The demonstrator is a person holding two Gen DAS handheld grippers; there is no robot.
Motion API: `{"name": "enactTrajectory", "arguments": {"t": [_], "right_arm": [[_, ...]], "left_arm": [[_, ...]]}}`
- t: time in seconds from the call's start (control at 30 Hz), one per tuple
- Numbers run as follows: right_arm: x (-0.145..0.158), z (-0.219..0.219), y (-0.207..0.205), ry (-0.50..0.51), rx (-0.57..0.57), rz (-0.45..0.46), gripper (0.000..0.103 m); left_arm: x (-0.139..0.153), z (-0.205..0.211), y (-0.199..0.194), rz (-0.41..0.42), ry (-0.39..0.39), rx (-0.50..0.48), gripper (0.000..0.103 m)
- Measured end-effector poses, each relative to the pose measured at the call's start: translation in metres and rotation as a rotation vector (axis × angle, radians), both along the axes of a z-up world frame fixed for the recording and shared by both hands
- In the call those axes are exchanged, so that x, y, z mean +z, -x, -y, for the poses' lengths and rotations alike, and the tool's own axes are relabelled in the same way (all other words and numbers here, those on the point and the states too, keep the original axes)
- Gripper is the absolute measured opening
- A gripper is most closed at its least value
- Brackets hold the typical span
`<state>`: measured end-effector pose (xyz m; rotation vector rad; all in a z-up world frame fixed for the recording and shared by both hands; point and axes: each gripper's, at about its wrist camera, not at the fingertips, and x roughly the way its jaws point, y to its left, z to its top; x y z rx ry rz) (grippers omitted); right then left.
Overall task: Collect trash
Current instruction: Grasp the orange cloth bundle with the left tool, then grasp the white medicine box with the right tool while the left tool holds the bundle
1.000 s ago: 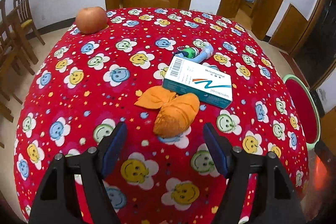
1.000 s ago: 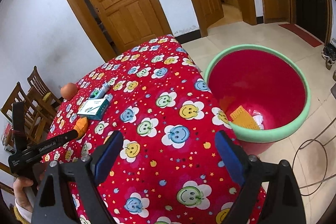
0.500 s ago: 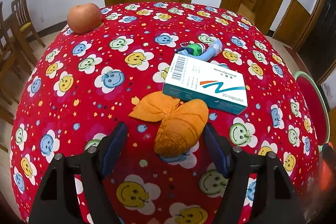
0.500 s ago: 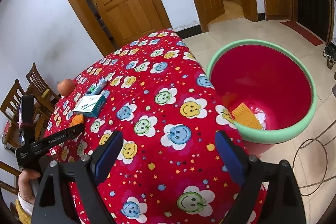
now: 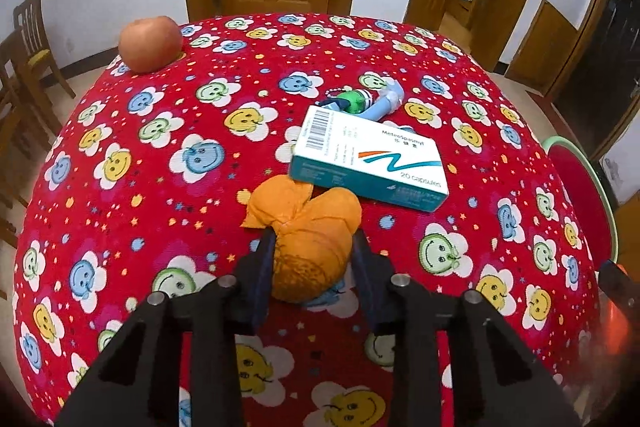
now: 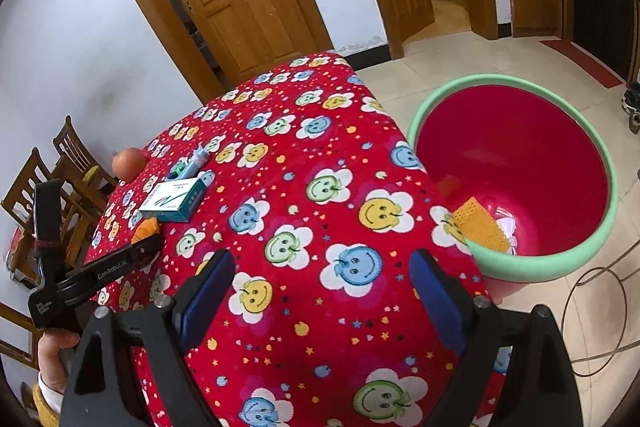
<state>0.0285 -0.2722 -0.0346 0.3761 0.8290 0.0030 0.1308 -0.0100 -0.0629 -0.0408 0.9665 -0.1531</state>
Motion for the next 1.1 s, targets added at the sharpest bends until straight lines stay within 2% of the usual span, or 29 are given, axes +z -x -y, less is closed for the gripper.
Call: {"name": "enactTrajectory", "arguments": {"t": [0.43,0.57,0.7,0.93,1.1], "right_arm": [[0.005,-0.03,-0.02,0.021,0.101,0.003,0.091],[0.005,-0.046,-0.03,0.028,0.154,-0.005,0.094],[0.007,-0.064,-0.042,0.047,0.208,-0.004,0.095],[0.01,-0.098,-0.064,0.104,0.321,0.005,0.103],[0.006,-0.124,-0.087,0.145,0.398,-0.007,0.103]], "left_arm": [[0.032,-0.04,0.02,0.063,0.038,0.089,0.036],[0.037,-0.052,0.021,0.071,0.036,0.119,0.036],[0.036,-0.065,0.02,0.067,0.036,0.16,0.036],[0.029,-0.081,0.016,0.052,0.044,0.204,0.036],[0.025,-0.087,0.012,0.04,0.052,0.218,0.036]]}}
